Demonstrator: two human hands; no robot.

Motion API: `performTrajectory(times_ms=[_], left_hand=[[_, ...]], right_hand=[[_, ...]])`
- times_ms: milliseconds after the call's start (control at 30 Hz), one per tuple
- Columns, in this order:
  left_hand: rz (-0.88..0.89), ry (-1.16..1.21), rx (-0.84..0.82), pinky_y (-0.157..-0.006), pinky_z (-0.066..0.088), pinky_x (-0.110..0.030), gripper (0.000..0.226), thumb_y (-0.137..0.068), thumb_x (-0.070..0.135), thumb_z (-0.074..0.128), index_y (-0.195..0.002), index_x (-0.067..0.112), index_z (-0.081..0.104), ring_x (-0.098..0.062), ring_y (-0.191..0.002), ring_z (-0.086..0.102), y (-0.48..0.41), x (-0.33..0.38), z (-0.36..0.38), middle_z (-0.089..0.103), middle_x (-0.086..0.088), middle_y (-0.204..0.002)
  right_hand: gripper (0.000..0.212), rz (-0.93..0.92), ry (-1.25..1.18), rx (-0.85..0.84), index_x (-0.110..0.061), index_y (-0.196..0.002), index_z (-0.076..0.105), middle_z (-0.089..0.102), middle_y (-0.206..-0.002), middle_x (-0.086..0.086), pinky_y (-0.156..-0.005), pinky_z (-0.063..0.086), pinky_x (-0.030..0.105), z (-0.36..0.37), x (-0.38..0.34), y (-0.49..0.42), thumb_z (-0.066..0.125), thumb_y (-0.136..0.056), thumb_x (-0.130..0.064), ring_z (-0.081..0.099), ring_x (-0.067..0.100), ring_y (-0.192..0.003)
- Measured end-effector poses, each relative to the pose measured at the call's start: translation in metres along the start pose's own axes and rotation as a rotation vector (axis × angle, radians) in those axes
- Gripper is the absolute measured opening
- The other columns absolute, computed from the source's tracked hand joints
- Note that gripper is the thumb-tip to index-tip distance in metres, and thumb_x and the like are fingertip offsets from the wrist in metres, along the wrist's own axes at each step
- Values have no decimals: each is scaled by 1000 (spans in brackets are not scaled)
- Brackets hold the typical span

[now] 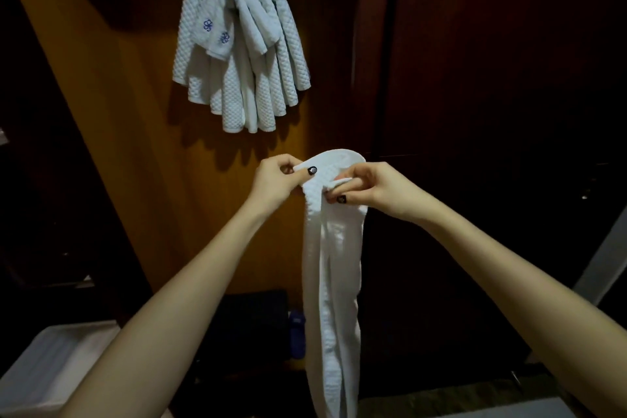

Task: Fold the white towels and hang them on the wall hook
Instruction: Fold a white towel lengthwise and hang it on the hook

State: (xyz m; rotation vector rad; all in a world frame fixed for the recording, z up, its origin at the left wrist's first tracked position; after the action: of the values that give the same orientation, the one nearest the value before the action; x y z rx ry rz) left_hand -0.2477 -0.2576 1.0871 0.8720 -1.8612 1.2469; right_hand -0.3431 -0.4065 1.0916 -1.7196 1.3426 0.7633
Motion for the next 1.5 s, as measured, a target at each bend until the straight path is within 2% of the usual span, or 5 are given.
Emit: performTrajectory(times_ms=[167,533,933,1200,1500], left_hand=[[-36,246,-192,-66,53,-19,20,-85,-2,64,-105,-4,66,-5,-72,67,10,8,16,69,-4,-83],[18,417,-299,-78,51,-17,27,-78,20,71,-101,34,72,-7,-103,65,33,13,18,72,10,-105],[203,277,5,-73,48,-15,16,-89,6,62,-93,20,69,-1,-84,65,38,28,3,70,7,-89],[172,376,-30,-61,43,-7,13,-91,5,59,-98,8,70,6,-67,61,34,30,7,70,15,-73],[56,301,-7,-83,54,-29,32,-81,1,70,-110,10,63,-14,-94,66,41,23,18,70,-7,-102]], right_hand=[[5,-69,94,119,2,-92,65,73,-81,18,-78,58,31,-8,-20,-5,66,-89,-2,73,26,-79],[5,-160,139,217,-2,-87,68,72,-72,12,-70,54,28,-10,-33,-3,64,-89,-2,68,18,-64],[5,-217,316,317,-19,-82,72,68,-69,-3,-55,45,16,-10,-53,-10,70,-87,-21,60,4,-60],[17,-300,535,341,-20,-80,62,56,-89,0,-84,45,37,-19,-64,-4,74,-83,-32,49,17,-95],[22,-287,547,359,-16,-78,57,53,-93,-1,-76,46,31,-10,-58,-15,69,-85,-33,55,16,-84]])
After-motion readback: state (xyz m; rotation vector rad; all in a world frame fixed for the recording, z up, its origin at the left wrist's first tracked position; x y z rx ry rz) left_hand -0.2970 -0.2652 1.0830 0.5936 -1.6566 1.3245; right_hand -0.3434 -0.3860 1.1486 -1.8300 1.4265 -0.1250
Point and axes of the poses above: each hand's wrist, its own y-axis away from the middle knuckle, its own z-axis out of the palm, x = y × z, the point moved 7 cm from there along -y, towards the middle knuckle
